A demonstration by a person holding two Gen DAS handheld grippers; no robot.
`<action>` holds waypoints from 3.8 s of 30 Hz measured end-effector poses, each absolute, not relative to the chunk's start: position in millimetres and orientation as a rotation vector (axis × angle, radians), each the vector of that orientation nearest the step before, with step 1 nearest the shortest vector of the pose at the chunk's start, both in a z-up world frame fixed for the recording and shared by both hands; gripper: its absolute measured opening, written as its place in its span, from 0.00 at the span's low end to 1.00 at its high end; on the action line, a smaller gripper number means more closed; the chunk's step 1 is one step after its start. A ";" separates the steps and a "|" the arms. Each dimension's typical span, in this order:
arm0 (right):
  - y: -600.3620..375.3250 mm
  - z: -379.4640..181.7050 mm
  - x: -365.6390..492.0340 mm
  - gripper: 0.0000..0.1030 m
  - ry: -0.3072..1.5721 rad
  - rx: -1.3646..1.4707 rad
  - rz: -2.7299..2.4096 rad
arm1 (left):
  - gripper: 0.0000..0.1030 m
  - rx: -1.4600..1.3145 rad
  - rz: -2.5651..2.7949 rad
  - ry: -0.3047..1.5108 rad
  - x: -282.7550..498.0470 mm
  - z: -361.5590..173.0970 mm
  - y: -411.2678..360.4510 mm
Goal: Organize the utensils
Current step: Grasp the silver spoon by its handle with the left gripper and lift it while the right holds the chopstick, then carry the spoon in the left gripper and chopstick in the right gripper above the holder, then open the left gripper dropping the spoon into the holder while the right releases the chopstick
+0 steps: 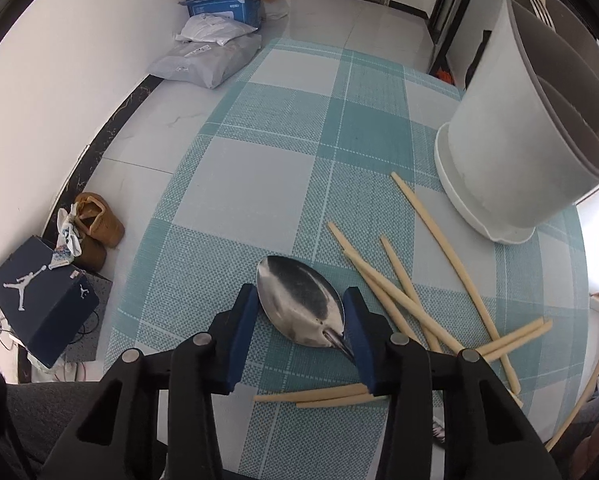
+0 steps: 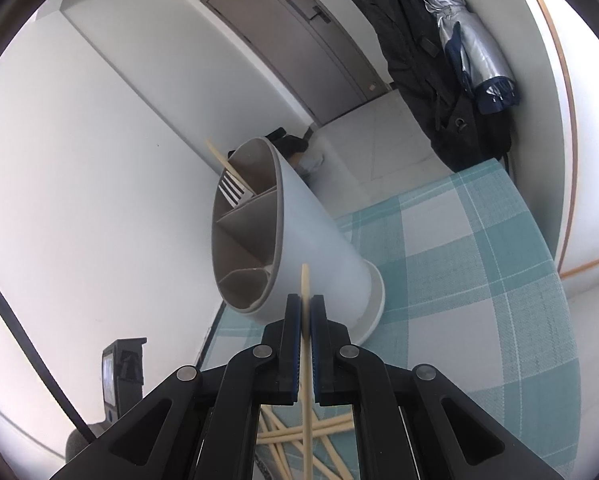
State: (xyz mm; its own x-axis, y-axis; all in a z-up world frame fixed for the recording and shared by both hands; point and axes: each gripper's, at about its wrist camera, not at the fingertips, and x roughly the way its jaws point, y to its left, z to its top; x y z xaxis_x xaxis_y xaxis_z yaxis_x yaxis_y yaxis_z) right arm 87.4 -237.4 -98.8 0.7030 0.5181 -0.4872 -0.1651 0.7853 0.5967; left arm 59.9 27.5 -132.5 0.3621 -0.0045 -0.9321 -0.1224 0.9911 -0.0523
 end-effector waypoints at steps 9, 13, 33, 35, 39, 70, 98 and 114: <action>-234.3 -97.3 85.5 0.04 0.690 0.527 0.393 | 0.31 -0.241 0.054 1.187 66.3 -130.4 33.2; -232.8 -93.3 84.2 0.04 0.669 0.517 0.396 | 0.30 -0.269 0.038 1.158 67.8 -126.8 34.3; -230.1 -63.3 53.2 0.04 0.489 0.445 0.379 | 0.29 -0.376 -0.103 0.857 41.5 -69.0 39.8; -229.4 -59.3 49.5 0.04 0.474 0.443 0.380 | 0.29 -0.399 -0.138 0.816 36.6 -57.2 40.9; -227.4 -43.8 40.6 0.04 0.430 0.430 0.396 | 0.29 -0.426 -0.202 0.722 27.5 -24.6 40.2; -214.2 78.9 148.7 0.04 0.027 0.253 0.381 | 0.29 -0.222 -0.286 0.268 111.3 69.1 -16.9; -219.9 22.8 177.8 0.04 0.032 0.244 0.440 | 0.29 -0.173 -0.383 0.348 149.9 24.4 -42.7; -219.8 9.9 152.2 0.05 0.160 0.194 0.488 | 0.30 -0.075 -0.466 0.387 132.6 23.8 -48.1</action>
State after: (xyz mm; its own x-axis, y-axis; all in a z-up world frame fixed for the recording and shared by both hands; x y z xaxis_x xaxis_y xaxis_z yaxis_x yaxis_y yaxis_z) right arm 152.2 -219.8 9.9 0.8714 0.4792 -0.1055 -0.4490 0.8655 0.2222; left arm 132.6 -48.1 23.8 0.8223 -0.4515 -0.3462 0.4236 0.8921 -0.1574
